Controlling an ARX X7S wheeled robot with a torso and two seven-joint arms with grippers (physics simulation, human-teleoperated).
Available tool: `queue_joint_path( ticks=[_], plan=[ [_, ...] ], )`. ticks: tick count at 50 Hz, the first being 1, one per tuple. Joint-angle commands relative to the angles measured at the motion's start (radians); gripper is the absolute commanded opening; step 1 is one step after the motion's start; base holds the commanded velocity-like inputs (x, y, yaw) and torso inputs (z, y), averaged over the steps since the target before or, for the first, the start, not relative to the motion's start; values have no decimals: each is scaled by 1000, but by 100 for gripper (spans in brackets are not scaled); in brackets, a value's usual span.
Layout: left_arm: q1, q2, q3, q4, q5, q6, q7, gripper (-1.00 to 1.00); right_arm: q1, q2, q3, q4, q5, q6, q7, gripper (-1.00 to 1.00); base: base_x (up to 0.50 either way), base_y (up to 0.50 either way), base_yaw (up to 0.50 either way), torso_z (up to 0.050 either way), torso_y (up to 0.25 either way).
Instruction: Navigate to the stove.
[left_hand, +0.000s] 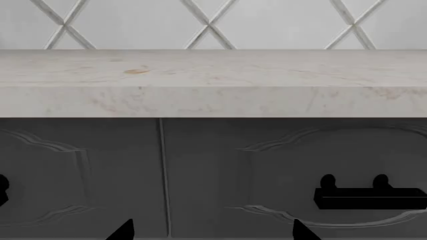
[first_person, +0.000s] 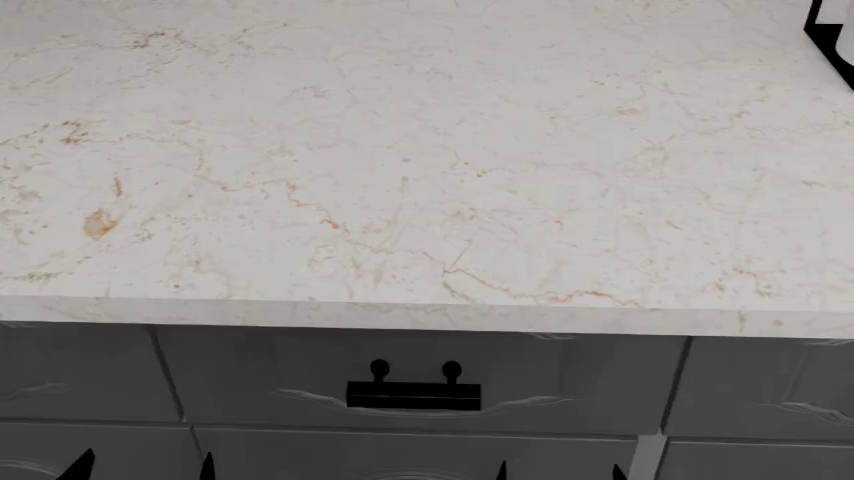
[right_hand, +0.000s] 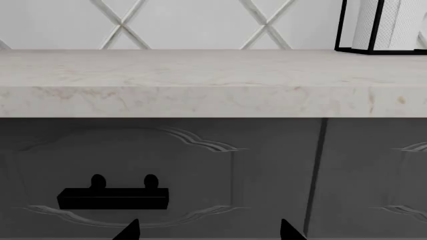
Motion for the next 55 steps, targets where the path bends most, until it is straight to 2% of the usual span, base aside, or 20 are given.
queue_joint_path(
  ticks=[1, 10, 12, 15, 20, 55],
  plan=[
    [0, -27, 32, 2, -27, -1, -32, 100, 1, 30, -36, 0, 30, 1, 36, 100, 0, 0, 0, 0, 0],
    [-19, -46, 59, -34, -28, 21, -75, 100, 13, 48, -63, 10, 46, 5, 66, 100, 0, 0, 0, 0, 0],
    [-29, -46, 68, -47, 15, 6, -120, 100, 10, 52, -71, 10, 41, -5, 74, 100, 0, 0, 0, 0, 0],
    [-36, -54, 62, -39, -44, -19, -89, 100, 9, 57, -81, 11, 34, -17, 85, 100, 0, 0, 0, 0, 0],
    [-32, -63, 74, -44, -50, 12, -93, 100, 15, 63, -90, 17, 36, -13, 100, 100, 0, -41, 0, 0, 0],
    [-34, -105, 121, -35, -90, -6, -139, 100, 22, 98, -142, 22, 54, -16, 166, 100, -54, -498, 0, 0, 0]
  ],
)
